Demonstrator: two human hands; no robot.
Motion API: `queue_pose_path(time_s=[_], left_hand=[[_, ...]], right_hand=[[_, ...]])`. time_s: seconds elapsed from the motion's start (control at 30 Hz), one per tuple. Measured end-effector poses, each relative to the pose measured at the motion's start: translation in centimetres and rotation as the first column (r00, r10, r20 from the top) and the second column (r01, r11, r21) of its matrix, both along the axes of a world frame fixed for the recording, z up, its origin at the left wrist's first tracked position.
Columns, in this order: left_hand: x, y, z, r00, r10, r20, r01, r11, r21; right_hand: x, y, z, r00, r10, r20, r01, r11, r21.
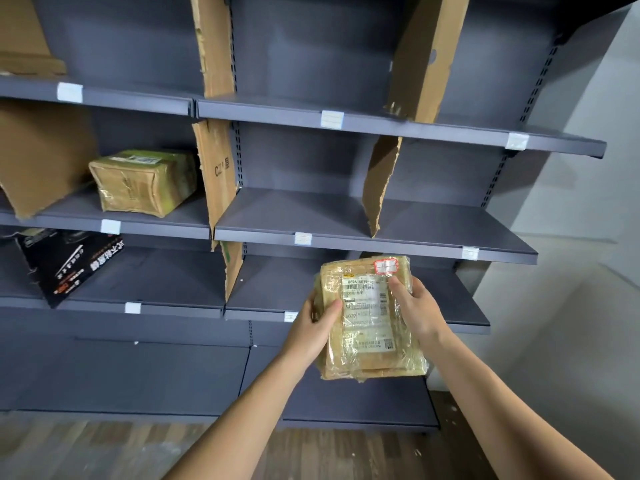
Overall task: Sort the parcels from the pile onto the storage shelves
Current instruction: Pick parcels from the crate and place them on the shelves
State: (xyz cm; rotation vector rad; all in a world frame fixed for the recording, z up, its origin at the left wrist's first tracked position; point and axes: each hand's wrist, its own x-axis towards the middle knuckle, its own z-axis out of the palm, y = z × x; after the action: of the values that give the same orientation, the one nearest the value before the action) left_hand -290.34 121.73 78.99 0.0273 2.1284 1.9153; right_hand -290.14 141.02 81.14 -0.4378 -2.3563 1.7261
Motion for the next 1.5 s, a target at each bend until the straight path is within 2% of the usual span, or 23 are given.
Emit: queue_pose_path(time_s=[0.2,0.4,0.67,0.77,1.07,1.5], left_hand=[[-1.5,-2.1,-0.6,0.999,0.036,0.029,-0.037,0.999,0.037],[-3.5,-4.0,-0.3,0.998,0.059,0.034,-0.058,0.998,-0.009],[-5.5,-6.5,1.6,0.965,0.262,0.033,-0.26,0.965,-0.034],[-5.7,-7.4,1.1,0.934,0.349,0.07,-0.346,0.936,-0.063],[-4.2,-6.6,-2.6,0.884,0.444,0.143,-0.424,0.893,-0.15],[-4.5,-5.1,-9.4,0.853,0.452,0.263,-0.386,0.883,-0.266]], right_hand=[[-2.7,-2.0,0.0,0.999,0.045,0.022,-0.045,0.999,-0.007],[-6.5,-3.6,-0.1,0.993,0.117,0.036,-0.114,0.991,-0.068],[-11.8,-6.6,0.5,0.954,0.297,0.032,-0.288,0.944,-0.164],[-13.3,-7.4,-0.2,0.922,0.379,0.08,-0.354,0.908,-0.225],[-14.0,-7.3,-4.4,0.848,0.488,0.205,-0.453,0.87,-0.196],[-12.3,-5.7,-11.3,0.768,0.436,0.469,-0.436,0.892,-0.116]])
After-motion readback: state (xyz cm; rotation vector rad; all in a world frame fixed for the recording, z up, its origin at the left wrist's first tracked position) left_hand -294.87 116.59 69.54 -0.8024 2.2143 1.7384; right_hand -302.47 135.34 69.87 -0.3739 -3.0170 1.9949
